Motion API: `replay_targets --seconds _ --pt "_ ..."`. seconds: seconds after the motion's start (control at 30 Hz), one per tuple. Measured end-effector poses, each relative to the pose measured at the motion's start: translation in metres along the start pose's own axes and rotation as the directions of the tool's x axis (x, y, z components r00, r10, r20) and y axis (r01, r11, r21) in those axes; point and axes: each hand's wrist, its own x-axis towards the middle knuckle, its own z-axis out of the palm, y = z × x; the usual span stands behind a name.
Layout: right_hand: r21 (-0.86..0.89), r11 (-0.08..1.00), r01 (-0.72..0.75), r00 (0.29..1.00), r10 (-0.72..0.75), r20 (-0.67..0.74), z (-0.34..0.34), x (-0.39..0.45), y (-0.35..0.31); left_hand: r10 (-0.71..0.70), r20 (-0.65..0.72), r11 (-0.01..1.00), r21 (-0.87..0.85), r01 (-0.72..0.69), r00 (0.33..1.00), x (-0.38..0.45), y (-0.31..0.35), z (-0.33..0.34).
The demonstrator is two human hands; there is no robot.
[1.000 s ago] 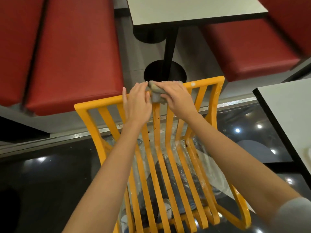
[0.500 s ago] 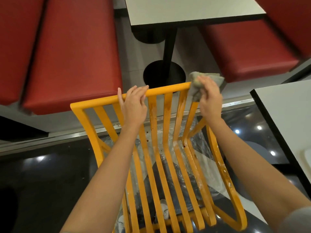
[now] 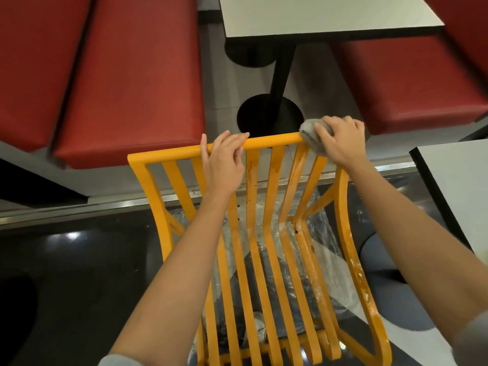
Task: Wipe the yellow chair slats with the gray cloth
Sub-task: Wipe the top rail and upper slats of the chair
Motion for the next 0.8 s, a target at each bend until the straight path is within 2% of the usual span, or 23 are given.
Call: replay_targets --seconds 0.07,0.17,0.23,0.27,0.33,0.4,0.47,0.5,0.6,0.67,0.7,0.73,0.8 --pt "-0.05 0.998 -0.025 0.999 0.026 0.029 0.01 0.007 -0.029 -0.005 -0.01 1.0 0.002 0.005 1.0 0.0 0.001 0.002" --pt "0.047 0.982 0.181 0.983 -0.181 0.004 0.029 -0.017 -0.064 0.006 -0.01 1.0 0.026 -0.006 1.0 0.001 -0.002 0.002" --pt "-0.007 0.947 0.32 0.947 -0.32 0.012 0.033 -0.039 -0.051 0.006 -0.008 0.999 0.031 -0.006 1.0 0.001 -0.003 0.002" --pt "-0.05 0.943 0.33 0.944 -0.329 0.022 0.03 -0.044 -0.036 0.002 -0.009 1.0 0.028 -0.002 1.0 0.001 -0.003 0.002" --pt "-0.093 0.969 0.231 0.972 -0.233 -0.016 0.021 -0.044 -0.004 -0.011 -0.012 1.0 0.022 0.011 1.0 0.001 0.0 0.001" --pt "-0.063 0.996 0.058 0.993 -0.064 -0.096 0.012 -0.035 0.009 -0.028 -0.015 0.999 0.019 0.028 0.999 0.0 0.003 0.002" --pt "0.021 0.996 -0.087 0.991 0.089 -0.105 0.012 -0.019 -0.007 -0.051 -0.023 0.999 0.009 0.051 0.998 0.0 0.006 0.003" --pt "0.052 0.994 -0.1 0.991 0.104 -0.083 0.014 -0.015 -0.023 -0.06 -0.026 0.998 0.003 0.06 0.998 0.0 0.007 0.004" --pt "0.078 0.991 0.109 0.993 -0.106 -0.041 0.032 -0.025 -0.07 -0.052 -0.026 0.999 0.007 0.052 0.998 0.0 0.006 0.003" --pt "-0.015 0.966 0.256 0.965 -0.257 -0.055 0.042 -0.039 -0.071 -0.029 -0.011 0.999 0.025 0.029 1.0 0.0 0.002 0.001" --pt "-0.092 0.956 0.28 0.956 -0.286 -0.059 0.042 -0.041 -0.06 -0.019 -0.004 0.999 0.03 0.019 1.0 0.0 0.002 0.0" --pt "-0.151 0.957 0.248 0.963 -0.261 -0.071 0.038 -0.041 -0.046 -0.014 0.001 1.0 0.028 0.014 1.0 0.0 0.001 -0.001" --pt "-0.175 0.981 0.088 0.984 -0.113 -0.139 0.027 -0.035 -0.017 -0.02 0.004 1.0 0.006 0.02 1.0 0.0 0.003 -0.001"
